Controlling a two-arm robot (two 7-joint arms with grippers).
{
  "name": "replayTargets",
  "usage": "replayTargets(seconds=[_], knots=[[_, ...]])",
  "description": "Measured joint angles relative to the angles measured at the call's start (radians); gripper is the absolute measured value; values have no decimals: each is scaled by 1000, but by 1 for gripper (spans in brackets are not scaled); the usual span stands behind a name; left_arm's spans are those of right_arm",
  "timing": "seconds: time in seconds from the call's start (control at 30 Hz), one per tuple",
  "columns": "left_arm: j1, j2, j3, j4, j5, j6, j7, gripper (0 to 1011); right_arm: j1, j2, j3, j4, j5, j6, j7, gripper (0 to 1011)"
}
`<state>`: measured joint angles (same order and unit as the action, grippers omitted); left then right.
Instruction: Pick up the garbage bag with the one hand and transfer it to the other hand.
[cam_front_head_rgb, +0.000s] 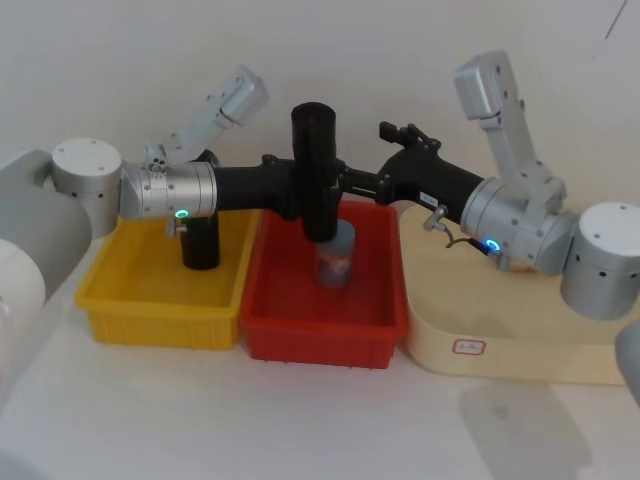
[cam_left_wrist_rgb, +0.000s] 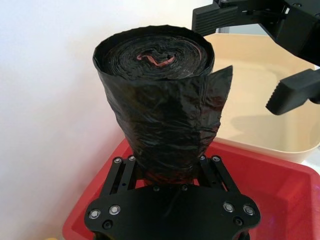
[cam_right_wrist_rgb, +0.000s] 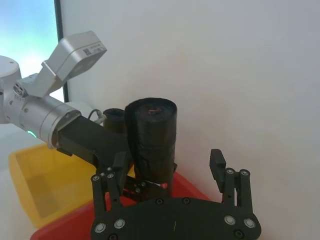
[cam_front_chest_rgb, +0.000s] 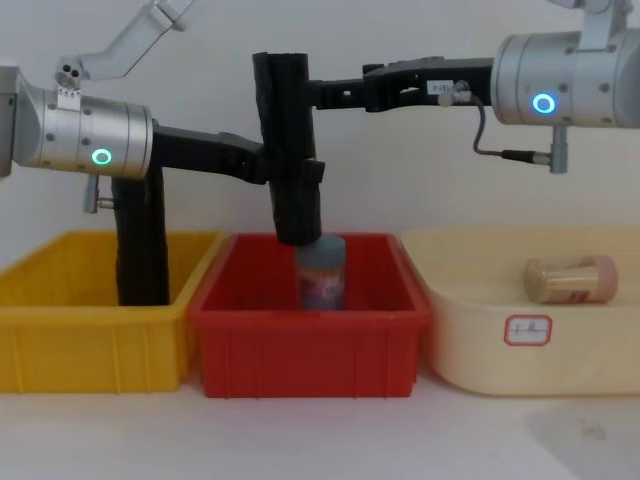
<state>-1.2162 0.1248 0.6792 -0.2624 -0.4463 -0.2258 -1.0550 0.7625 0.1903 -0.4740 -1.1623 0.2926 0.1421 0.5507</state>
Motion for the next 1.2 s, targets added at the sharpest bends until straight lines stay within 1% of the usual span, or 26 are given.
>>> replayTargets(seconds=[0.53,0.83,1.2], knots=[[6,5,2,-16,-2,6,5,464,45,-22,-27,69,13,-31,30,1000],[7,6,2,-19,-2,7,6,464,74,-39,-40,121,20,-49,43,1000],[8,7,2,-21,-2,8,6,464,116,-68,-59,202,27,-76,60,1000]])
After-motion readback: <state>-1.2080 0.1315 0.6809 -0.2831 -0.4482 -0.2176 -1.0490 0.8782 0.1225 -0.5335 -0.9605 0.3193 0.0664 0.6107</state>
